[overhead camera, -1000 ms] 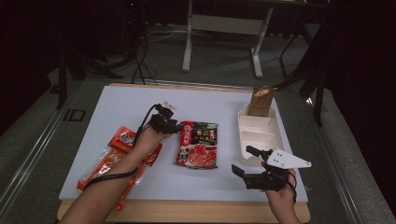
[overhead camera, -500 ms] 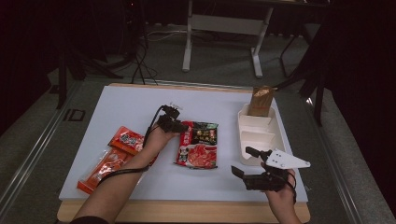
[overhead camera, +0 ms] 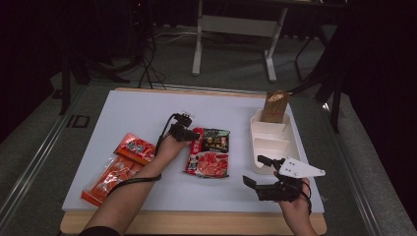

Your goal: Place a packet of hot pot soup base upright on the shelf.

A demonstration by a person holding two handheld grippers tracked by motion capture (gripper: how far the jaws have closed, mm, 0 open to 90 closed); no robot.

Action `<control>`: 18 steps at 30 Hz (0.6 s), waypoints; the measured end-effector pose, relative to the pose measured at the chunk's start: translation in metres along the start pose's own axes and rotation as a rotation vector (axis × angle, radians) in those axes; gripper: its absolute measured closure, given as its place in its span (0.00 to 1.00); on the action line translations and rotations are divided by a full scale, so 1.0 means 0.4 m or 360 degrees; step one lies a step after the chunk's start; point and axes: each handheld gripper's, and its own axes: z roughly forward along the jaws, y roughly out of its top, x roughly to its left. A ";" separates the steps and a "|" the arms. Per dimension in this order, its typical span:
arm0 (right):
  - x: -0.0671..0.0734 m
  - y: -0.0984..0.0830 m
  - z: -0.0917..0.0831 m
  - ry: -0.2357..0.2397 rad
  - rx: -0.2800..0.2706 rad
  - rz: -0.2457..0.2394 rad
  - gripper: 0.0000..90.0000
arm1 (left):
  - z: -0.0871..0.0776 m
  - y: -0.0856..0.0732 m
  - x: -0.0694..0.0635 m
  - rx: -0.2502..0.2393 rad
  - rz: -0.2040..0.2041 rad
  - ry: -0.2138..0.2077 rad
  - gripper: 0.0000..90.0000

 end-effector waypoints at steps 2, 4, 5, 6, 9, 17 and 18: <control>-0.001 0.000 0.001 0.0000 -0.0006 -0.0005 0.17 | -0.001 0.000 -0.001 -0.0004 -0.0005 -0.0007 0.89; -0.001 0.000 0.000 -0.0010 -0.0009 -0.0010 0.17 | -0.005 0.003 -0.006 -0.0023 -0.0015 -0.0016 0.92; 0.000 0.001 -0.001 -0.0036 -0.0010 -0.0018 0.17 | -0.008 0.005 -0.010 -0.0028 -0.0012 -0.0017 0.96; 0.000 0.001 -0.001 -0.0036 -0.0010 -0.0018 0.17 | -0.010 0.007 -0.015 -0.0035 0.0002 -0.0008 0.96; 0.000 0.004 -0.004 -0.0079 -0.0011 -0.0037 0.17 | -0.025 0.014 -0.027 -0.0072 0.0027 -0.0010 0.97; -0.002 0.009 -0.006 -0.0149 0.0001 -0.0078 0.15 | -0.075 0.024 -0.054 -0.0199 0.0051 -0.0054 0.97; -0.002 0.010 -0.007 -0.0158 0.0012 -0.0077 0.15 | -0.081 0.025 -0.058 -0.0207 0.0055 -0.0057 0.97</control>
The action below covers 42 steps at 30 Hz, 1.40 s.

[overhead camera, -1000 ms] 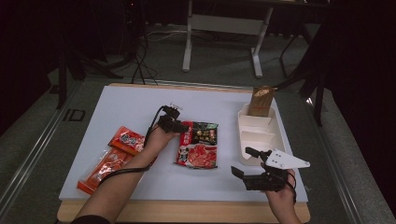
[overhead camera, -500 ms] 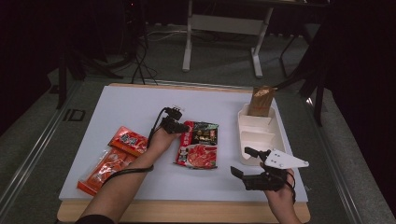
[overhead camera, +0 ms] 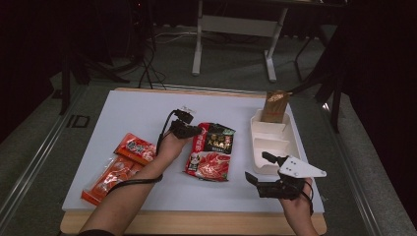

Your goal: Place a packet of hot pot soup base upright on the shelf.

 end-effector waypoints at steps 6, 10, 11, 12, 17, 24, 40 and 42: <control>-0.005 0.010 -0.009 0.0030 0.0017 0.0103 0.12 | -0.050 0.007 -0.033 -0.0111 0.0013 -0.0055 0.97; -0.006 0.014 -0.013 -0.0011 -0.0009 0.0136 0.11 | -0.083 0.008 -0.059 -0.0164 0.0060 -0.0068 0.97; -0.007 0.015 -0.014 0.0002 -0.0012 0.0136 0.11 | -0.091 0.008 -0.065 -0.0180 0.0070 -0.0077 0.97; -0.006 0.017 -0.012 -0.0009 0.0008 0.0134 0.11 | -0.097 0.007 -0.069 -0.0187 0.0081 -0.0079 0.97; -0.006 0.020 -0.009 -0.0010 -0.0003 0.0136 0.12 | -0.129 0.000 -0.098 -0.0251 0.0126 -0.0097 0.97; -0.009 0.019 -0.003 -0.0023 0.0031 0.0145 0.22 | -0.155 -0.010 -0.125 -0.0333 0.0142 -0.0151 0.97; -0.018 0.044 0.005 -0.0063 0.0059 0.0173 0.30 | -0.225 -0.012 -0.181 -0.0539 0.0127 -0.0344 0.97; -0.028 0.053 0.012 -0.0070 0.0061 0.0181 0.30 | -0.231 -0.011 -0.188 -0.0569 0.0116 -0.0394 0.97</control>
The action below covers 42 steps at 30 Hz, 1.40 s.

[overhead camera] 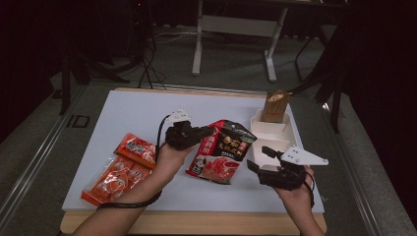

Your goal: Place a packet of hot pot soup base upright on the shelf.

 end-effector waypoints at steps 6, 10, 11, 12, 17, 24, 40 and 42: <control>-0.035 0.027 0.023 -0.0029 0.0006 0.0050 0.35 | 0.000 0.005 -0.024 -0.0045 0.0002 -0.0108 0.97; -0.043 0.038 0.028 -0.0005 0.0010 0.0041 0.49 | -0.002 0.006 -0.033 -0.0103 -0.0013 -0.0152 0.97; -0.042 0.040 0.028 0.0003 0.0013 0.0032 0.55 | -0.003 0.007 -0.032 -0.0119 -0.0020 -0.0164 0.97; -0.041 0.043 0.027 0.0023 0.0021 0.0032 0.56 | -0.004 0.007 -0.033 -0.0141 -0.0027 -0.0171 0.97; -0.040 0.060 0.019 0.0053 -0.0014 0.0032 0.72 | -0.006 0.007 -0.036 -0.0212 -0.0037 -0.0206 0.97; -0.044 0.084 0.010 0.0145 -0.0037 0.0074 0.82 | -0.006 0.000 -0.028 -0.0257 -0.0050 -0.0243 0.96; -0.033 0.125 0.000 0.0102 -0.0021 0.0009 0.88 | -0.019 0.004 -0.015 -0.0176 -0.0032 -0.0301 0.88; -0.032 0.130 -0.005 0.0092 -0.0029 -0.0005 0.88 | -0.017 0.006 -0.014 -0.0165 -0.0031 -0.0309 0.85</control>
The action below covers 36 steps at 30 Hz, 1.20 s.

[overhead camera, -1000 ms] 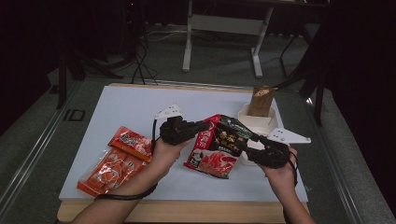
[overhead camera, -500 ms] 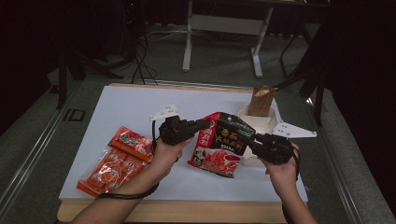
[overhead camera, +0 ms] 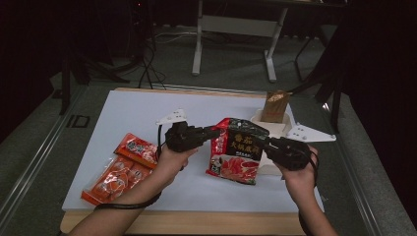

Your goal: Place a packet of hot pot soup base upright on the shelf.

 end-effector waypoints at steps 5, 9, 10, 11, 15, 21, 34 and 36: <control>-0.006 0.015 -0.015 -0.0025 -0.0032 -0.0023 0.88 | -0.003 0.003 0.000 0.0006 0.0009 0.0029 0.72; -0.016 0.027 -0.029 -0.0037 -0.0061 -0.0020 0.88 | -0.013 0.006 -0.006 0.0009 0.0043 0.0066 0.52; -0.019 0.031 -0.033 -0.0043 -0.0072 -0.0021 0.88 | -0.013 0.006 -0.006 0.0009 0.0043 0.0066 0.52; -0.027 0.040 -0.041 -0.0043 -0.0096 -0.0018 0.88 | -0.019 0.008 -0.008 0.0028 0.0044 0.0074 0.41; -0.037 0.052 -0.053 -0.0053 -0.0135 -0.0012 0.88 | -0.032 0.007 -0.014 0.0092 0.0022 0.0085 0.27; -0.052 0.078 -0.071 -0.0086 -0.0176 -0.0025 0.88 | -0.047 -0.016 -0.016 0.0197 0.0042 0.0063 0.05; -0.115 0.109 -0.092 -0.0187 -0.0206 0.0000 0.88 | -0.114 -0.080 -0.036 0.0180 0.0181 0.0116 0.01; -0.128 0.113 -0.093 -0.0207 -0.0207 0.0006 0.88 | -0.124 -0.095 -0.040 0.0195 0.0201 0.0120 0.01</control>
